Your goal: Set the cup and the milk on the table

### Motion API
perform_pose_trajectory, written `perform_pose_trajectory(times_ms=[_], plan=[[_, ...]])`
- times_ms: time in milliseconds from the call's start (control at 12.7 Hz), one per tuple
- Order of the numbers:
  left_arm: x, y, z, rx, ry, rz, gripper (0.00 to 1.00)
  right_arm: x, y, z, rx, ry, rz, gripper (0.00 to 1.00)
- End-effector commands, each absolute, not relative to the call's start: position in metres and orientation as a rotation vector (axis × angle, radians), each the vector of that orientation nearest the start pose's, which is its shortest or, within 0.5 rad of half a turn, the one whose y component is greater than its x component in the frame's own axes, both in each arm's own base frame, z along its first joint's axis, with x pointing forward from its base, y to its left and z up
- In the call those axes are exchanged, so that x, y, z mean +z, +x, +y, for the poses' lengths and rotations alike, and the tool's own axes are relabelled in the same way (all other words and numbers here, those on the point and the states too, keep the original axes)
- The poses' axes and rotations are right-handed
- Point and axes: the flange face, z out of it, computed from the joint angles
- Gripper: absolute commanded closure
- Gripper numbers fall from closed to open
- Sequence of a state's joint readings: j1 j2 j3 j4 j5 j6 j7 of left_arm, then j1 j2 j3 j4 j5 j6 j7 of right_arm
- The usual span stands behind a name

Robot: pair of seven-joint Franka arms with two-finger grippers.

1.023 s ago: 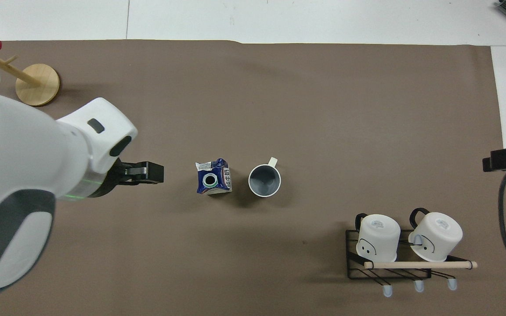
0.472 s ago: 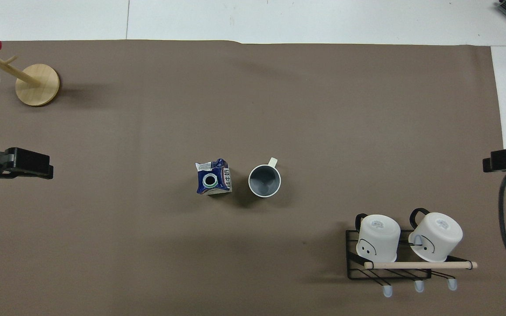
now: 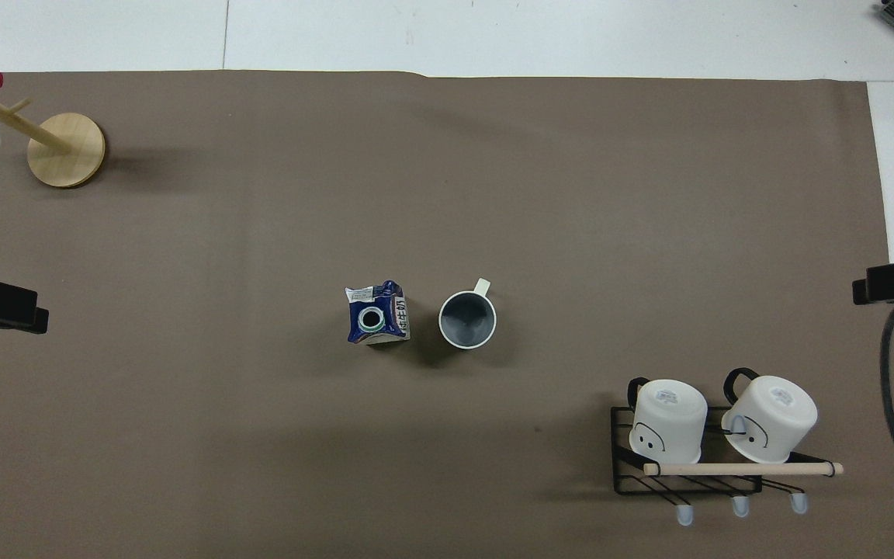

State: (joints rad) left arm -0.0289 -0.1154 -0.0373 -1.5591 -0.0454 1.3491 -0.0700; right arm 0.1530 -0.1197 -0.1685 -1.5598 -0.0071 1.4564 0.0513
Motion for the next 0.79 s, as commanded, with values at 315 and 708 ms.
perform_pose_trajectory(times_ms=[315, 708], plan=[[0.689, 0.471, -0.046, 0.135, -3.166, 0.071, 0.00, 0.684, 0.501, -0.017, -0.023, -3.121, 0.121, 0.00], [0.688, 0.468, -0.049, 0.135, -3.165, 0.077, 0.00, 0.684, 0.501, -0.017, -0.023, -3.121, 0.121, 0.00]])
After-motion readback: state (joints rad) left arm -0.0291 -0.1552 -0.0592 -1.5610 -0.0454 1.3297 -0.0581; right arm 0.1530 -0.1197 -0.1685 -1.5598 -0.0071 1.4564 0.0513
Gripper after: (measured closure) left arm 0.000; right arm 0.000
